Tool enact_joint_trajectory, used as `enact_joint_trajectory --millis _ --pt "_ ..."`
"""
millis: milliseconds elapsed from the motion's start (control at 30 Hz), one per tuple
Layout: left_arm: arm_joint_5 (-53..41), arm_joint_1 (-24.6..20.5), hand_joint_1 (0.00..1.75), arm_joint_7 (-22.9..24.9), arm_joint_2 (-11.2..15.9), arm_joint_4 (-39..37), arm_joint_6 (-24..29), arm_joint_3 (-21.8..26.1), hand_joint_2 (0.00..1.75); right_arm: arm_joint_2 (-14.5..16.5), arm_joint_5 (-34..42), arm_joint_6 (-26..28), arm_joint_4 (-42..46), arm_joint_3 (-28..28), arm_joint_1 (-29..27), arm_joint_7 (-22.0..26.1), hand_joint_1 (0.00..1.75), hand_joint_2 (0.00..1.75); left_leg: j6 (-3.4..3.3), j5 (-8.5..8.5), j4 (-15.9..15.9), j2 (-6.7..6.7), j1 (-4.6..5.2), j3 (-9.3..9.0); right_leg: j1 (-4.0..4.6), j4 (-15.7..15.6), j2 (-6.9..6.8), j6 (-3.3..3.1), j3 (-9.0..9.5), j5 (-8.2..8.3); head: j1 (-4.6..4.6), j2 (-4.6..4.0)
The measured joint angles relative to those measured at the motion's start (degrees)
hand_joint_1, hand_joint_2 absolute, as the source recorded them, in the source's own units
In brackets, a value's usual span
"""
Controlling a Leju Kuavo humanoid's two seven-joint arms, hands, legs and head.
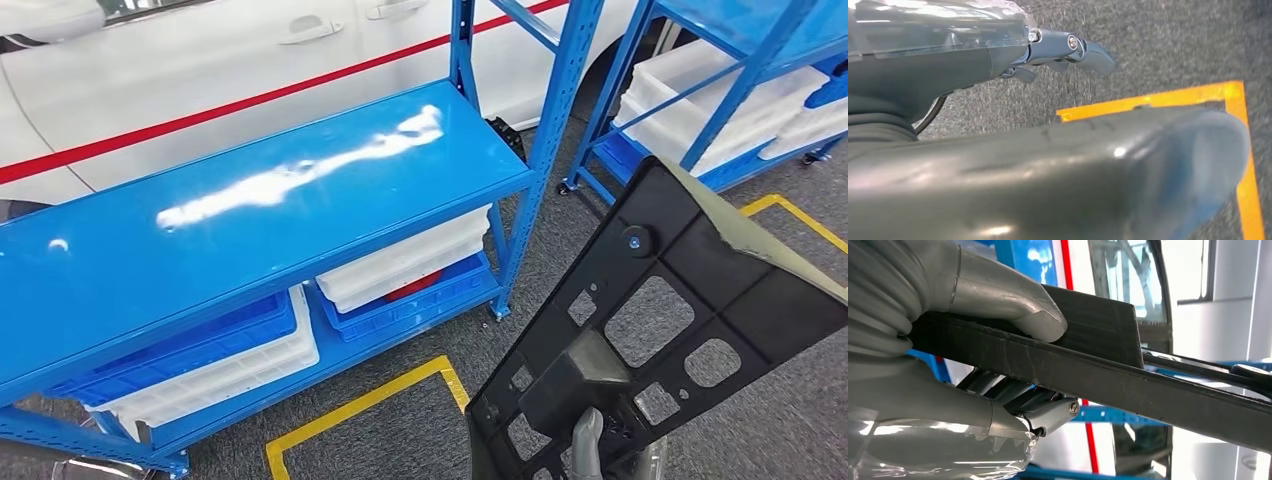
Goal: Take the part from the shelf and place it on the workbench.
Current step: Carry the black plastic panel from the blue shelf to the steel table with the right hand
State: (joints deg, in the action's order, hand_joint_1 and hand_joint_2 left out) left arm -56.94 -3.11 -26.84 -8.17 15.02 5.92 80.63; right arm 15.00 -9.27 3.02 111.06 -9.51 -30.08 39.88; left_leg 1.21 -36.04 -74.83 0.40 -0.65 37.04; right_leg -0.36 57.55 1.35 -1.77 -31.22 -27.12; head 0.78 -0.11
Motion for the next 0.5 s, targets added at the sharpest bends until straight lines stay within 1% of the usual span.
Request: enact_joint_trajectory --millis 33,67,100,133,167,200,233,267,300,333,367,400,433,467,500 --pt "0.0 0.0 0.0 0.0 0.0 0.0 -0.1 0.0 0.0 0.1 -0.1 0.0 0.0 0.1 -0.2 0.0 1.75 1.75 -0.29 1.54 1.8 -0.12 0.03 -1.08 0.17 0.1 0.82 0.02 -0.11 0.12 0.0 0.0" --pt "-0.1 0.0 0.0 0.0 0.1 0.0 -0.2 0.0 0.0 0.2 -0.1 0.0 0.0 0.2 -0.3 0.0 1.75 1.75 -0.7 3.67 5.5 -0.57 0.11 -3.04 0.31 0.2 1.57 0.06 -0.15 0.2 0.0 0.0" --pt "-0.2 -0.1 0.0 0.0 0.2 0.0 -0.3 0.0 0.0 0.4 -0.1 -0.1 0.1 0.3 -0.4 0.0 1.75 1.75 -1.21 5.44 9.9 -1.7 0.18 -5.21 0.4 0.3 2.24 0.14 -0.21 0.26 -0.04 0.0" --pt "-0.3 0.0 0.0 0.0 0.4 0.1 -0.4 -0.1 0.0 0.6 -0.1 -0.1 0.1 0.4 -0.4 0.0 1.75 1.75 -1.54 6.76 13.5 -2.83 0.23 -7.07 0.43 0.4 2.94 0.27 -0.38 0.33 -0.04 0.0" --pt "-0.5 0.0 0.0 0.1 0.5 0.1 -0.5 -0.1 0.0 0.8 -0.2 -0.3 0.2 0.5 -0.5 0.0 1.75 1.75 -1.78 7.38 16.0 -3.8 0.33 -8.19 0.39 0.6 3.55 0.49 -0.61 0.46 -0.05 0.0" --pt "-0.6 0.0 0.0 0.1 0.6 0.1 -0.5 -0.2 0.0 1.0 -0.1 -0.4 0.3 0.5 -0.6 0.0 1.75 1.75 -1.85 7.37 17.2 -4.29 0.4 -8.62 0.28 0.7 4.12 0.82 -0.94 0.65 -0.05 0.0" --pt "-0.7 -0.1 0.0 0.2 0.6 0.1 -0.6 -0.3 0.0 1.1 -0.1 -0.5 0.3 0.6 -0.8 0.0 1.75 1.75 -1.82 7.5 17.5 -3.97 0.47 -8.66 0.18 0.6 4.75 1.22 -1.26 0.88 -0.02 0.0" --pt "-0.9 -0.2 0.0 0.2 0.6 0.1 -0.7 -0.4 0.0 1.3 -0.1 -0.7 0.4 0.7 -1.0 0.0 1.75 1.75 -1.96 7.68 18.0 -3.4 0.33 -8.62 0.12 0.8 5.01 1.6 -1.48 1.0 -0.02 0.0" --pt "-1.0 -0.3 0.0 0.2 0.6 0.1 -0.7 -0.6 0.0 1.4 -0.1 -0.9 0.6 0.9 -1.2 0.0 1.75 1.75 -2.14 7.93 18.4 -2.77 0.19 -8.68 0.16 1.2 4.46 1.94 -1.82 0.75 -0.07 0.0" --pt "-1.1 -0.4 0.0 0.3 0.5 0.1 -0.8 -0.8 0.0 1.5 -0.1 -1.1 0.7 1.2 -1.3 0.0 1.75 1.75 -2.39 8.23 18.8 -2.1 0.04 -8.71 0.21 2.4 3.37 2.22 -2.51 -0.13 -0.2 0.0" --pt "-1.2 -0.3 0.0 0.3 0.5 0.1 -0.9 -0.9 0.0 1.7 -0.1 -1.4 0.9 1.4 -1.4 0.0 1.75 1.75 -2.59 8.44 19.1 -1.34 -0.09 -8.73 0.21 4.9 1.91 2.45 -3.68 -1.7 -0.33 0.0" --pt "-1.3 -0.2 0.0 0.4 0.5 0.1 -1.0 -1.0 0.0 1.8 -0.2 -1.6 1.0 1.6 -1.4 0.0 1.75 1.75 -2.71 8.5 19.2 -0.57 0.01 -8.68 0.13 8.3 0.49 2.7 -5.37 -3.64 -0.45 0.0" --pt "-1.3 -0.1 0.0 0.4 0.5 0.2 -1.1 -1.0 0.0 1.9 -0.2 -1.8 1.1 1.7 -1.4 0.0 1.75 1.75 -2.78 8.5 19.1 0.25 0.07 -8.6 -0.05 12.2 -0.26 2.95 -7.24 -5.43 -0.54 0.0" --pt "-1.4 -0.1 0.0 0.5 0.5 0.2 -1.1 -1.0 0.0 1.9 -0.2 -2.0 1.1 1.9 -1.5 0.0 1.75 1.75 -2.76 8.47 19.1 1.09 0.11 -8.54 -0.26 15.2 -0.67 3.2 -8.66 -6.44 -0.55 -0.01" --pt "-1.4 -0.1 0.0 0.5 0.5 0.2 -1.2 -1.1 0.0 2.0 -0.2 -2.0 1.1 2.1 -1.5 0.0 1.75 1.75 -2.7 8.41 19.0 1.88 0.12 -8.5 -0.48 16.4 -0.92 3.42 -9.15 -6.33 -0.55 -0.01"
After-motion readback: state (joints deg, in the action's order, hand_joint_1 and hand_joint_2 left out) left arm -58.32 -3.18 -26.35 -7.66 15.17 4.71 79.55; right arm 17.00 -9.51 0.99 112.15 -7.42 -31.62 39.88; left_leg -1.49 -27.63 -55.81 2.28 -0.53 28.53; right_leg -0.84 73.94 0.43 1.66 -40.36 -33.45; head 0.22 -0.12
